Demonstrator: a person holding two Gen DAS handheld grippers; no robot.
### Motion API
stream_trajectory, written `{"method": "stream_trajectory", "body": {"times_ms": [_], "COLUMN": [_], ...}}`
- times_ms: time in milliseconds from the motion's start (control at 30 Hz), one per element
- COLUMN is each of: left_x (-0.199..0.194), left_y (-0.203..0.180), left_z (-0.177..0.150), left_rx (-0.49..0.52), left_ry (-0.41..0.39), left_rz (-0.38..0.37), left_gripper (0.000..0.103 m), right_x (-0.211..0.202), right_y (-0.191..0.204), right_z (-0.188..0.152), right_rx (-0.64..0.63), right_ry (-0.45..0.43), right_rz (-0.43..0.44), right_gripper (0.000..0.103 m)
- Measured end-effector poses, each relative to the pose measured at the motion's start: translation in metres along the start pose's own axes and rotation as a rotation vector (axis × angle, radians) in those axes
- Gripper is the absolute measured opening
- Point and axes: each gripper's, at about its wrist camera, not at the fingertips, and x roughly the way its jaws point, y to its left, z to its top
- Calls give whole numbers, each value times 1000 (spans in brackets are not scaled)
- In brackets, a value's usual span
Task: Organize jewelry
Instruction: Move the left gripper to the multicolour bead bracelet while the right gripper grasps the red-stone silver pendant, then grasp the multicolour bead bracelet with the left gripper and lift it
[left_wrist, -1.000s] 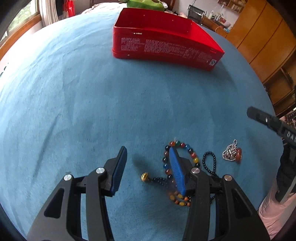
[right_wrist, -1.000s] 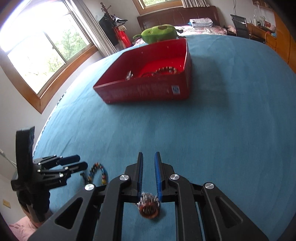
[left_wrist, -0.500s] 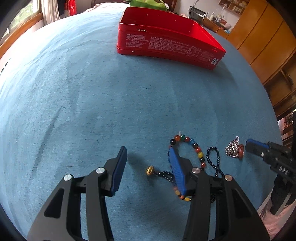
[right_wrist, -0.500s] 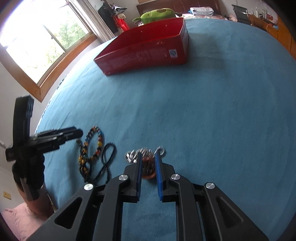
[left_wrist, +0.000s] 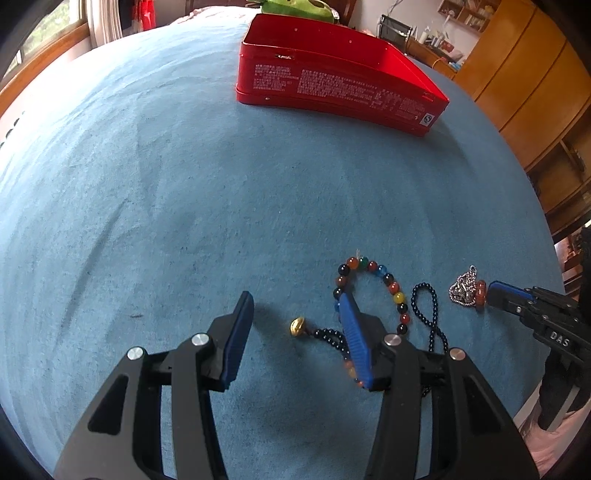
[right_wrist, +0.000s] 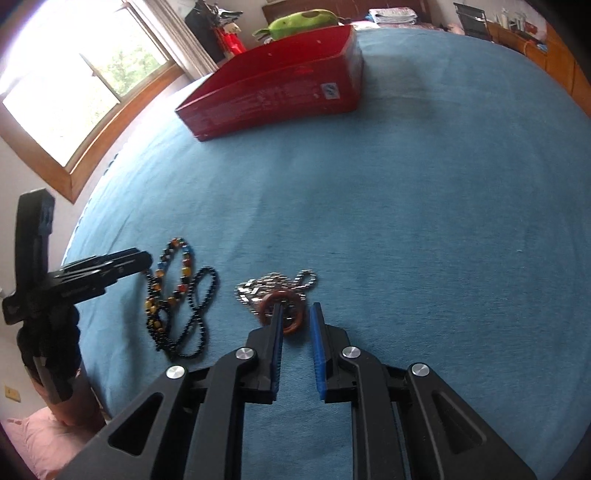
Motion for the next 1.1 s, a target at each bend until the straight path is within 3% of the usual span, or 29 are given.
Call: {"method": "stream_trajectory", "body": {"times_ms": [367, 467, 733, 800, 1000, 1067, 1100], "left_x": [7, 12, 20, 22, 27, 29, 29], "left_y": [-15, -20, -36, -41, -51, -52, -51], "left_z": [6, 10, 18, 18, 17, 18, 19], "left_rx": [24, 36, 89, 103, 147, 146, 141], "left_ry": [2, 2, 14, 24, 40, 43, 44], "left_rz": [16, 34, 28, 10, 22, 19, 15], "left_gripper": [50, 50, 49, 47, 20, 6, 6], "right_x": [10, 4, -17, -16, -13, -12, -11], "right_y": [17, 11, -11, -14, -22, -21, -21], "right_z": [2, 0, -5, -7, -8, -8, -7], "right_rx": [-74, -49, -9, 3, 24, 24, 25], "right_ry": [-9, -16, -47, -40, -33, -32, -32], "right_rz": [-44, -27, -82, -85, -77, -73, -71], "right_gripper": [11, 9, 7, 7, 7, 7, 7]}}
